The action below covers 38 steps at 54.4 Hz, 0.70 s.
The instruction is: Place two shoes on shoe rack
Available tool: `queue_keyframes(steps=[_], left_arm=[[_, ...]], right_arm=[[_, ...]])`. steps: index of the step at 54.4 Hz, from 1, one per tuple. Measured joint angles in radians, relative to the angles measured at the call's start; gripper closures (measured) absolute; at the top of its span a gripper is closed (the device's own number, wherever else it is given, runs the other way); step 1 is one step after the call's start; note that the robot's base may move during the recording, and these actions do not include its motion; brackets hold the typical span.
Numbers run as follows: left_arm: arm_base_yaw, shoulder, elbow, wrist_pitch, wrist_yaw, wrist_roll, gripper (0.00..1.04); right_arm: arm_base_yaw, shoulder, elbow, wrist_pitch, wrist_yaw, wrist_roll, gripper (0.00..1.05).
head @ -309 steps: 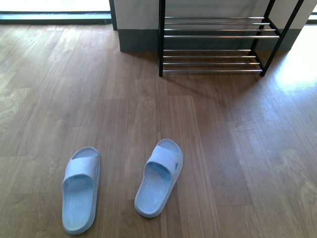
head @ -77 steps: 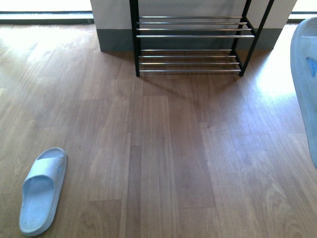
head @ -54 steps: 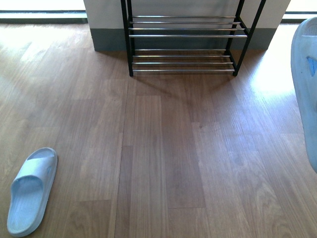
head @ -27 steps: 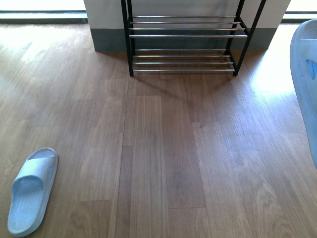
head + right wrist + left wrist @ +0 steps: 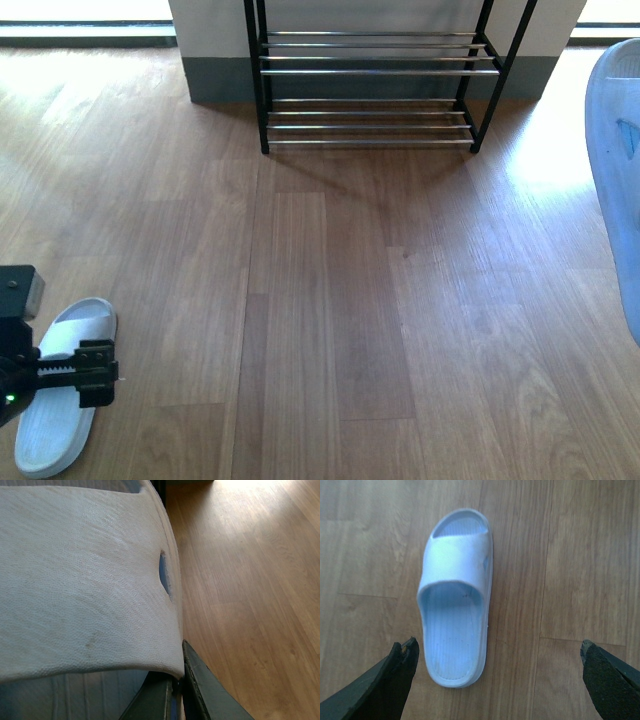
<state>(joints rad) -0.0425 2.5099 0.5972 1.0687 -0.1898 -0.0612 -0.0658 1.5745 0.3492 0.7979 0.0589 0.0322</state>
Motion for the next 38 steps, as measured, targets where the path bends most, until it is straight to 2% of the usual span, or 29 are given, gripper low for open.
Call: queue_keyframes(steps=[12, 29, 38], left_arm=[[0.042, 0.209, 0.208, -0.093, -0.006, -0.007, 0.09], [0.076, 0.356, 0.42, -0.192, -0.008, -0.004, 0.09], [0.064, 0.425, 0.52, -0.211, 0.041, -0.002, 0.09]], right_arm=[[0.0, 0.0, 0.0, 0.0, 0.0, 0.0, 1.03], [0.0, 0.0, 0.0, 0.0, 0.0, 0.0, 1.03], [0.0, 0.0, 0.0, 0.0, 0.0, 0.0, 1.03]])
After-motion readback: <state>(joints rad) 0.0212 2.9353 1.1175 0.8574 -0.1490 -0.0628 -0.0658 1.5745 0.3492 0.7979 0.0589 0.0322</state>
